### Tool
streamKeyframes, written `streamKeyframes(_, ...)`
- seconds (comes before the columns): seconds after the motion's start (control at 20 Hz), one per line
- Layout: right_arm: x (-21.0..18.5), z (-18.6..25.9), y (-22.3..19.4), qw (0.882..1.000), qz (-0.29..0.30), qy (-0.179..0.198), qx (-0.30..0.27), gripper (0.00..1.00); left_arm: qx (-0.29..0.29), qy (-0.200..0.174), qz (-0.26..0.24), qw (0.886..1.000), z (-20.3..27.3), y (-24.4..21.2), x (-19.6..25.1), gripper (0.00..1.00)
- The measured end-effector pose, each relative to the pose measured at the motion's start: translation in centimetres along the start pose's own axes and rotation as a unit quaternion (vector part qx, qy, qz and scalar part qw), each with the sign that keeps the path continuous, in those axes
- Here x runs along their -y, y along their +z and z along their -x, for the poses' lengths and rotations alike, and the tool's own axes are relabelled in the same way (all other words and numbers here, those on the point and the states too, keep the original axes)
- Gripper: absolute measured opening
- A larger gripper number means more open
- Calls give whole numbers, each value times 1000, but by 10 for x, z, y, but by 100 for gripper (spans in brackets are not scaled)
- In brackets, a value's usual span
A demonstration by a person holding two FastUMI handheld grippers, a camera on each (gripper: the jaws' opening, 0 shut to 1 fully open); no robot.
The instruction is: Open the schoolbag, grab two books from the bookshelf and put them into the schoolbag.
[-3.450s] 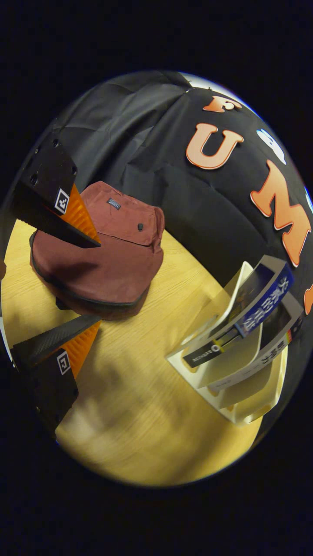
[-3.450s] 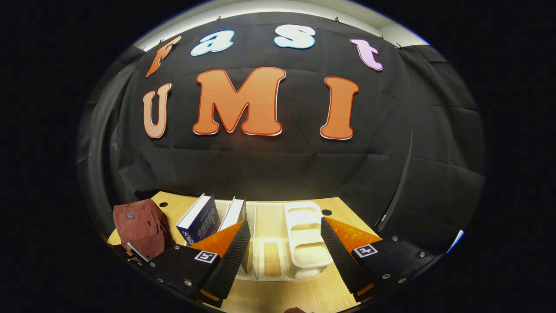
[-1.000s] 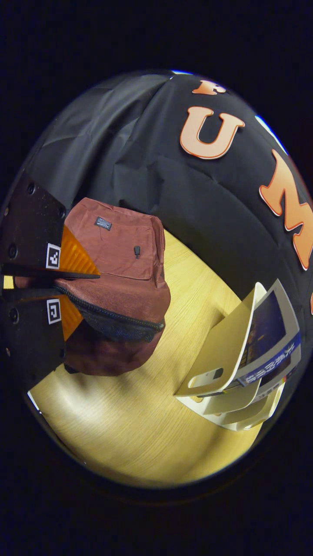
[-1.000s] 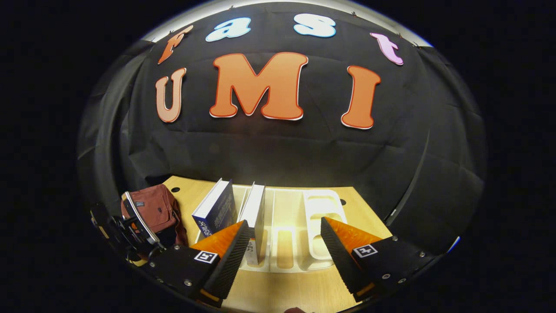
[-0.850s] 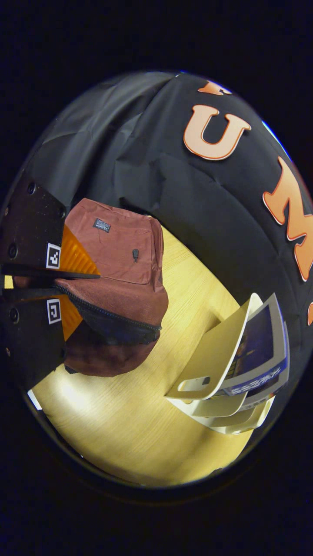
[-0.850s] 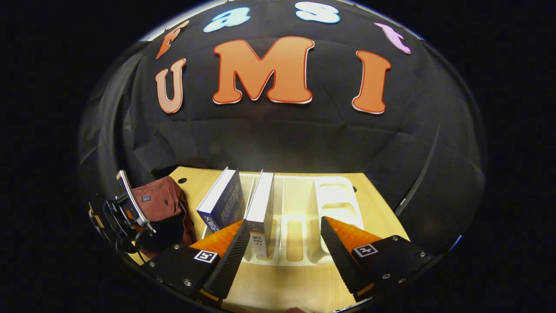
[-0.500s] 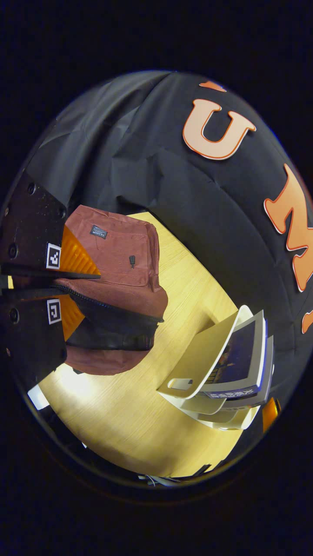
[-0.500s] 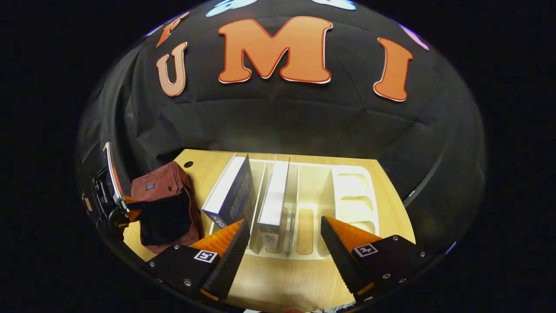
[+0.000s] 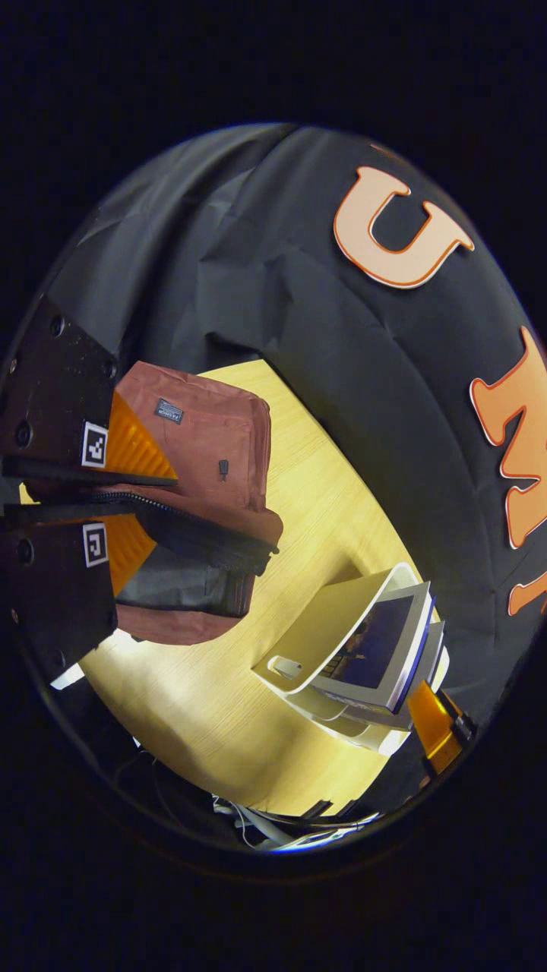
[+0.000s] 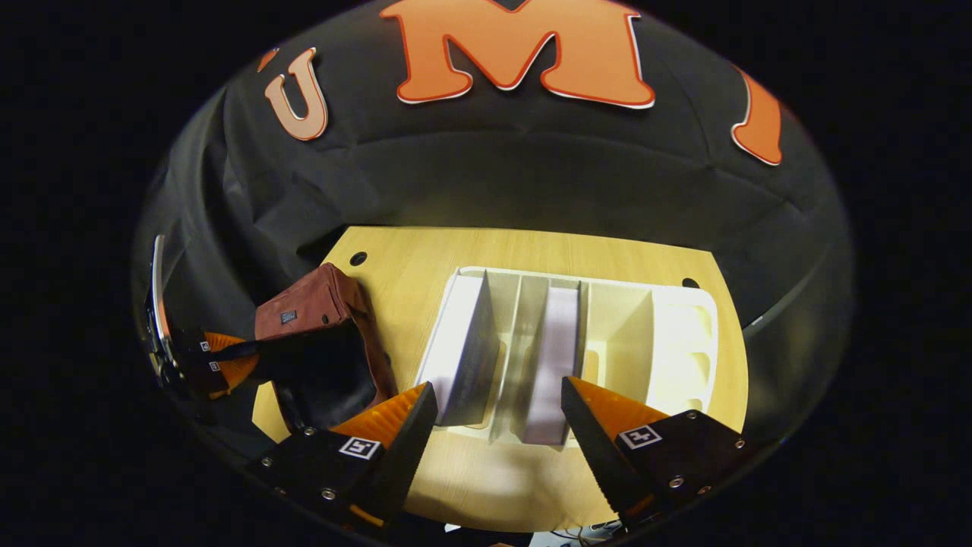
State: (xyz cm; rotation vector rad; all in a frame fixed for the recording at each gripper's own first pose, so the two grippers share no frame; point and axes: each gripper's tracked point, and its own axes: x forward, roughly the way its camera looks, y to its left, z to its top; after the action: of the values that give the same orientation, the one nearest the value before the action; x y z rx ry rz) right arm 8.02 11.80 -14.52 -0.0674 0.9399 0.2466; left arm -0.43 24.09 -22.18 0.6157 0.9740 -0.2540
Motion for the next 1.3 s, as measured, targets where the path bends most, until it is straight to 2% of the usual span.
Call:
streamKeyframes(0.2, -21, -17, 19, 999, 10, 2, -35, 98, 4, -17, 1, 1000, 3, 4, -14, 13)
streamKeyframes(0.4, -23, -52, 18, 995, -21, -18, -99, 95, 10, -26, -2, 1000, 2, 1, -25, 12)
streamKeyframes(0.45, -24, -61, 13, 992, -31, -20, -122, 80, 12, -29, -2, 999, 1, 1, -26, 12)
streamKeyframes(0.5, -25, -69, 10, 989, -37, -24, -139, 90, 11, -33, 0, 999, 0, 0, -26, 12)
streamKeyframes(0.8, -19, -101, -19, 973, -34, -75, -214, 69, 18, -41, 2, 999, 0, -3, -29, 12)
streamKeyframes(0.9, -20, -106, -26, 970, -40, -85, -224, 58, 19, -43, 7, 999, -1, -5, -28, 12)
streamKeyframes(0.95, -22, -108, -27, 970, -52, -83, -224, 47, 20, -44, 9, 999, -1, -6, -28, 12)
streamKeyframes(1.0, -22, -106, -28, 969, -56, -83, -225, 44, 19, -46, 10, 999, -1, -8, -27, 12)
streamKeyframes(1.1, -18, -101, -25, 970, -58, -87, -219, 41, 19, -49, 10, 999, -2, -9, -27, 12)
streamKeyframes(1.3, -17, -78, -13, 974, -83, -69, -198, 40, 19, -52, 7, 998, -2, -9, -25, 13)
